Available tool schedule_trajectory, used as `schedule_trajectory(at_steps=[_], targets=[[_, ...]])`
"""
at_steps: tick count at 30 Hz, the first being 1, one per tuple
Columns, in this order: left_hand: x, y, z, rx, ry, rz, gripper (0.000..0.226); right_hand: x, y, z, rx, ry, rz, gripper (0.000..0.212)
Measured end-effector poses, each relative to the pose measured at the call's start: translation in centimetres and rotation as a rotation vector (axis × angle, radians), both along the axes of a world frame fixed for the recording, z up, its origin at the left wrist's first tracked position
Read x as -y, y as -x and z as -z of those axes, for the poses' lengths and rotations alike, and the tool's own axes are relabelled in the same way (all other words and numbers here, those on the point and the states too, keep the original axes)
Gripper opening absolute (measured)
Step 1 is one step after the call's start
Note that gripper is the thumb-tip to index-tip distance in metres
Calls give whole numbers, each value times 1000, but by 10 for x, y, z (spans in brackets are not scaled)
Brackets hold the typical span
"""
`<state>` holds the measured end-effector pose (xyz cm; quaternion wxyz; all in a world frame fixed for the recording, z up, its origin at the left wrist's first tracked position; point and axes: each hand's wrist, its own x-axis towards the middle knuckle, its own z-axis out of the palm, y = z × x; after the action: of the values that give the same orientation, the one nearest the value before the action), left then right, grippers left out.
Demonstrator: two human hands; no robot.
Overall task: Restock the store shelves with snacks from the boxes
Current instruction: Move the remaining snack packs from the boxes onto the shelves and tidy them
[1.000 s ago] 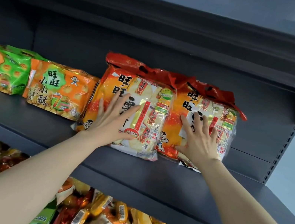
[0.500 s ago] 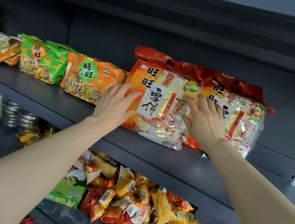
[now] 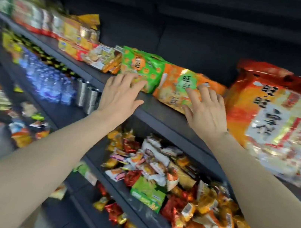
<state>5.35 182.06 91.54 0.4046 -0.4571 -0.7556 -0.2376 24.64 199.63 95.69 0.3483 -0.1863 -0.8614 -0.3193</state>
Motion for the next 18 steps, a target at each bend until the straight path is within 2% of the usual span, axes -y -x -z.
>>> schedule_trajectory(at_steps=[8,18], targets=[[159,144,66,92,116,-282,61,100,186,80,52,135,-248,46],[317,269,186,369,213,-537,60,220,390,213,244,254,-542,48]])
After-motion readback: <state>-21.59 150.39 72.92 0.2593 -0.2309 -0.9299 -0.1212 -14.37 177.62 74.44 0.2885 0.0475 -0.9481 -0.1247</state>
